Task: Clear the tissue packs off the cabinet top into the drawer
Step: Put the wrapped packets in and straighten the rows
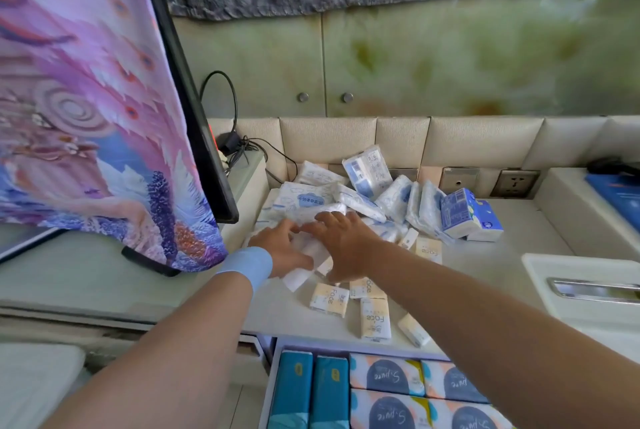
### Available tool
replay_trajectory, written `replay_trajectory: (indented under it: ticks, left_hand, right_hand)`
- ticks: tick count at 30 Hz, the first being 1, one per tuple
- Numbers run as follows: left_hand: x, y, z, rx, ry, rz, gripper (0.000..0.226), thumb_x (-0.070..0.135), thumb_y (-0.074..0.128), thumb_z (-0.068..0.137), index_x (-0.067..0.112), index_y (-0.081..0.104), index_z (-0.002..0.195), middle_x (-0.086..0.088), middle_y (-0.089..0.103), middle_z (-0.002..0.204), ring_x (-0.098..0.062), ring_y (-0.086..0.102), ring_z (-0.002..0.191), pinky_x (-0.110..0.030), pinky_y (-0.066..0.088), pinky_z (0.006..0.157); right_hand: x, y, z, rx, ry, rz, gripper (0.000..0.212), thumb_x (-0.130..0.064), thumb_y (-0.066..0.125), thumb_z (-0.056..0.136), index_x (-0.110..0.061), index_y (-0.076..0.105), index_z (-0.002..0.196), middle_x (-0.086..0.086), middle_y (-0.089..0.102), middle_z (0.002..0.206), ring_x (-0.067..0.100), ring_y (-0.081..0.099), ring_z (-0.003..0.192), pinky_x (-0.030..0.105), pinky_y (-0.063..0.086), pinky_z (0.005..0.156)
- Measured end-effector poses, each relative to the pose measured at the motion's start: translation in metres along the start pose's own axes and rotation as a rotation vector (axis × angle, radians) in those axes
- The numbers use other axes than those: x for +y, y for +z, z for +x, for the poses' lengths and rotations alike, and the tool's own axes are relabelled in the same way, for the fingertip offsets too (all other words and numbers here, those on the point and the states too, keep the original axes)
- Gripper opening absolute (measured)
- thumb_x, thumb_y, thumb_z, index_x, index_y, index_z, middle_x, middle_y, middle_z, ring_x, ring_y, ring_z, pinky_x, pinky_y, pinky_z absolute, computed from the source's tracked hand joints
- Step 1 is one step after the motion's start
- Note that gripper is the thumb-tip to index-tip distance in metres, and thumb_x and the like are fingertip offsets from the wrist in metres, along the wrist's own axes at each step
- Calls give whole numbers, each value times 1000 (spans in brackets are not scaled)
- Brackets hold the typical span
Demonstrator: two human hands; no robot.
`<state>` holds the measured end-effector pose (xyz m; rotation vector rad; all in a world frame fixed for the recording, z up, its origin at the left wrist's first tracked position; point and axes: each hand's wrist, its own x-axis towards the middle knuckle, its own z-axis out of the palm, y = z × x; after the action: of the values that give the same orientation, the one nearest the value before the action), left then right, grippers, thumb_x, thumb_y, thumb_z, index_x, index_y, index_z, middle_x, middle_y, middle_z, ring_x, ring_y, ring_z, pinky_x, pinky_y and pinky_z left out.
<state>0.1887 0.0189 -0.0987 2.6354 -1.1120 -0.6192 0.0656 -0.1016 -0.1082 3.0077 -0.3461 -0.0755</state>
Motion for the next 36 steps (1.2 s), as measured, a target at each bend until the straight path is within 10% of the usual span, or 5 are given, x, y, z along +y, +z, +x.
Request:
replay_trajectory:
  ticks: [6, 13, 22, 26, 36]
  left_hand:
    - [-9, -8, -10, 35, -20, -486, 54, 51, 69, 67, 34, 57, 116, 10, 61, 117, -17, 58, 107, -32, 46, 94]
    - [-29, 7, -8, 30, -243, 351, 69, 30, 54, 90, 18, 22, 149, -10, 24, 152, -32, 20, 143, -41, 27, 115]
    - [-25, 8, 7, -91, -448, 150, 125, 59, 72, 76, 6, -11, 152, -13, 13, 160, -34, 23, 145, -46, 30, 114]
    - [-29, 8, 6, -50, -383, 102, 128, 59, 80, 67, 13, -2, 153, -11, 21, 157, -32, 30, 142, -45, 36, 110]
    - [-6, 0, -20, -104, -242, -118, 112, 23, 78, 80, 24, -4, 156, -6, 22, 158, -31, 34, 140, -39, 37, 108]
  right_hand:
    - [5, -10, -3, 186, -34, 65, 40, -17, 64, 79, -26, 59, 118, -1, 55, 118, 25, 57, 103, 39, 44, 90]
    - [28, -12, -28, 103, 24, 124, 58, 10, 52, 83, -27, 53, 128, 1, 34, 145, 28, 57, 103, 33, 41, 63]
    - [37, 4, -25, -97, 346, 508, 50, -31, 53, 87, -39, 40, 135, 3, 54, 136, 26, 55, 112, 40, 46, 93]
    - [32, 11, -20, -117, 407, 365, 105, -72, 70, 67, -31, 20, 150, 4, 46, 145, 30, 39, 133, 48, 29, 112]
    - [26, -12, -35, 67, 615, 1148, 96, -9, 90, 64, -23, 41, 146, 4, 57, 130, 21, 62, 102, 31, 56, 78]
